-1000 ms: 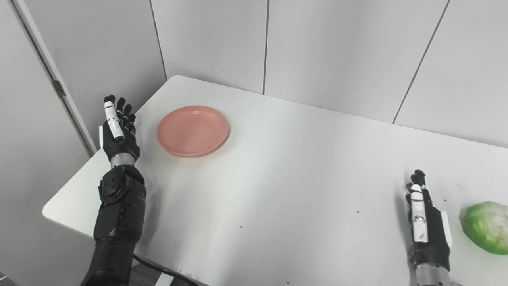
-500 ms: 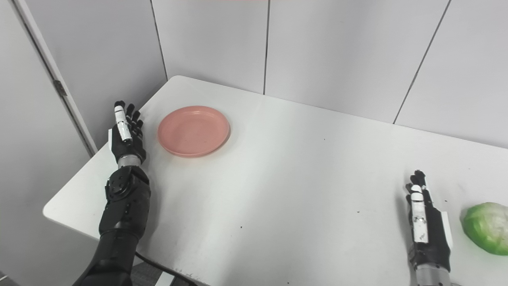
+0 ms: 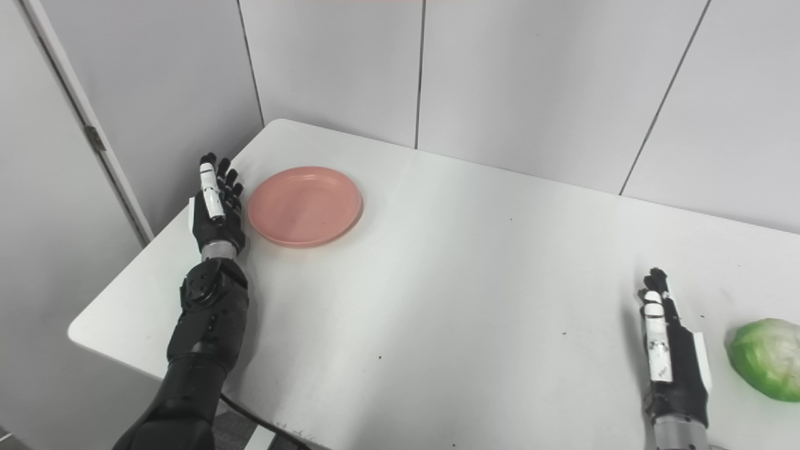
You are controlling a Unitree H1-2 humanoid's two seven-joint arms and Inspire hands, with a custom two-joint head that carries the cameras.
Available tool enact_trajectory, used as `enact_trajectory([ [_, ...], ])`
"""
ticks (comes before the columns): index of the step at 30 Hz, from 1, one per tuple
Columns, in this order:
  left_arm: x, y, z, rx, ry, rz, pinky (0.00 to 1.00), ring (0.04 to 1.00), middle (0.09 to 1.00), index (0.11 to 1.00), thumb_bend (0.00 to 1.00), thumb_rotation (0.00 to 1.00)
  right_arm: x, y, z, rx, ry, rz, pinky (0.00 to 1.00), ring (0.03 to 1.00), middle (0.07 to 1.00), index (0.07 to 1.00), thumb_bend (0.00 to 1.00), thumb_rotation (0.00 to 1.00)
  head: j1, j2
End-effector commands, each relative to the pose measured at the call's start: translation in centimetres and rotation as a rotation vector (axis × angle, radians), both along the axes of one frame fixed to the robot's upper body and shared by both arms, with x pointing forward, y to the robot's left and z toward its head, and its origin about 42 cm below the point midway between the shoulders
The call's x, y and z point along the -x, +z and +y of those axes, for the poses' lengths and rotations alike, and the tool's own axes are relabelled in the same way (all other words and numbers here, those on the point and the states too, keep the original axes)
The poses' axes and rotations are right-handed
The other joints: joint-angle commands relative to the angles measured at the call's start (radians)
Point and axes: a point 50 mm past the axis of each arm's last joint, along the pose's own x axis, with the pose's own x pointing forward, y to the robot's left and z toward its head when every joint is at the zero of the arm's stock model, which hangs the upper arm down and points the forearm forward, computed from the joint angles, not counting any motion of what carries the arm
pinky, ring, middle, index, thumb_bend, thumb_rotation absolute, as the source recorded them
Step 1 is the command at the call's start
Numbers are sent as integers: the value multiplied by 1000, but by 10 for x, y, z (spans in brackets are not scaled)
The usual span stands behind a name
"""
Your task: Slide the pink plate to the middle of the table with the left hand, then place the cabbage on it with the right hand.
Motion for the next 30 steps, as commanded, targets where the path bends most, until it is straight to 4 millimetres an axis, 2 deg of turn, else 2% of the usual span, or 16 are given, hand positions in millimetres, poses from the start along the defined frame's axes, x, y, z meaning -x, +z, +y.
enact_trajectory([
  [1,-14,17,-13,-6,-60,-52,996,970,959,967,415,1000,4,-3,2,-10,3,4,1000,970,971,963,111,1000,0,0],
  [22,-22,24,-74,-27,-262,-46,944,921,937,940,408,1000,4,-5,8,-10,10,6,999,972,979,966,111,1000,-56,12],
  [26,-21,23,-90,-45,-347,-43,971,959,959,955,414,1000,5,-5,10,-14,10,5,998,960,968,957,112,1000,-85,22],
  [30,-20,22,-109,-62,-396,-32,954,950,951,949,407,1000,6,-5,13,-6,11,9,992,956,963,957,114,1000,-111,31],
])
